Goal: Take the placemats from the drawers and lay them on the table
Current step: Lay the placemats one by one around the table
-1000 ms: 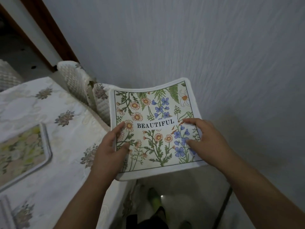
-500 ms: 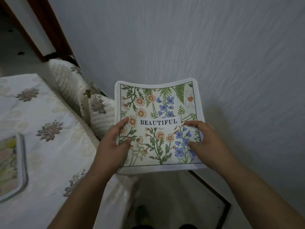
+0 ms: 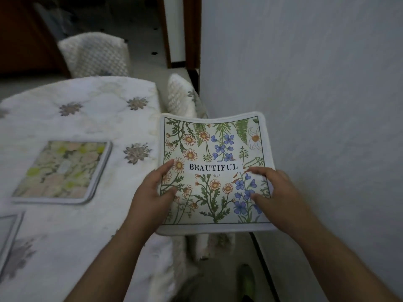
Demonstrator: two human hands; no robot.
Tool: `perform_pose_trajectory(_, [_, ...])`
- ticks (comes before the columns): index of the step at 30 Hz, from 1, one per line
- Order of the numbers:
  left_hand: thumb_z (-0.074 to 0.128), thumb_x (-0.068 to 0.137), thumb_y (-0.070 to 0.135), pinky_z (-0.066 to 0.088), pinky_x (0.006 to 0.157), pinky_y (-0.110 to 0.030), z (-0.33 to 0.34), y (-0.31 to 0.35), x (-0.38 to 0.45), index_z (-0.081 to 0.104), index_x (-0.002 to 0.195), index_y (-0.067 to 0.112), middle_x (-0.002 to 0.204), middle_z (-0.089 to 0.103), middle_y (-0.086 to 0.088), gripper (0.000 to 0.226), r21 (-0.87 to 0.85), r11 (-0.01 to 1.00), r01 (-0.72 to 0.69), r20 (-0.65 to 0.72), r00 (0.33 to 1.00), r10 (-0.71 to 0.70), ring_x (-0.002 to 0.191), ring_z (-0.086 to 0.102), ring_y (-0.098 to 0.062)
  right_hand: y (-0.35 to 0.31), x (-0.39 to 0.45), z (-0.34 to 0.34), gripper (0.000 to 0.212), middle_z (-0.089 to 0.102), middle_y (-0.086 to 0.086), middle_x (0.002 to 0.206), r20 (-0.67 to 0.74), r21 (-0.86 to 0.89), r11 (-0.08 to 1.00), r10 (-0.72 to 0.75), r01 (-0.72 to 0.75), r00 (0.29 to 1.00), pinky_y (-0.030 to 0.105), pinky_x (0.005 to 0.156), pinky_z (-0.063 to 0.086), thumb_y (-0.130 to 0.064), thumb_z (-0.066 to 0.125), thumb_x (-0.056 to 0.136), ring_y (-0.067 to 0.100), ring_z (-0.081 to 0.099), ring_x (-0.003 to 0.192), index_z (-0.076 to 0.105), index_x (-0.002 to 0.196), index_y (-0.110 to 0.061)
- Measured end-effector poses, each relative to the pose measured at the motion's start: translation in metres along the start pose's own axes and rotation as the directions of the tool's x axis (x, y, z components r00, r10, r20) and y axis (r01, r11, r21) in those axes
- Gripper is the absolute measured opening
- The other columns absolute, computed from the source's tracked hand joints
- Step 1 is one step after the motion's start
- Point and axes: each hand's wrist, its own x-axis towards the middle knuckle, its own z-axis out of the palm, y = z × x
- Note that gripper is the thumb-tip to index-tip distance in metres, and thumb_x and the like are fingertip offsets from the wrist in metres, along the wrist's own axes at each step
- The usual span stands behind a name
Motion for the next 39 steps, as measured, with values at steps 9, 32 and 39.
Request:
perform_pose_trajectory(9, [0.068,0.094,0.005,0.052,0.104,-0.036,0.005,0.002,-0.036,0.061,0.131,0.054,0.129,0.058,0.028,0.061,-0.248,0.958,0.147,-0.485,0.837,-0.254,0.111,0.058,0.016,-0.04,0.12,0.019,0.053,0.048,-0.018,0.113,0.43,-0.063,0.93,-0.303,0.363,0.851,0.004,0.062,0.043,-0.015,0.072,0.086,-0.008,0.056,0.09,0.055,0.123,-0.05])
perform_pose_trajectory(32, [0.053,0.091,-0.006,0.059,0.079,-0.042,0.032,-0.116,-0.106,0.051,0.145,0.044,0.145,0.053,0.011,0.074,-0.714,0.67,0.202,-0.658,0.134,-0.741,0.091,0.073,-0.018,-0.108,0.165,0.287,0.071,0.049,-0.008,0.127,0.944,0.112,0.685,-0.301,0.72,0.139,0.025,0.079,0.057,0.01,0.06,0.08,0.012,0.059,0.104,0.055,0.134,-0.036])
perform_pose_trajectory(39, [0.044,0.08,-0.021,0.059,0.068,-0.041,0.068,-0.15,-0.089,0.055,0.143,0.039,0.142,0.056,-0.003,0.087,-0.846,0.525,0.095,-0.533,-0.103,-0.84,0.091,0.071,-0.025,-0.079,0.182,0.355,0.066,0.049,-0.003,0.135,0.973,0.177,0.588,-0.224,0.789,-0.052,0.029,0.085,0.056,0.007,0.063,0.082,0.016,0.06,0.108,0.055,0.133,-0.034])
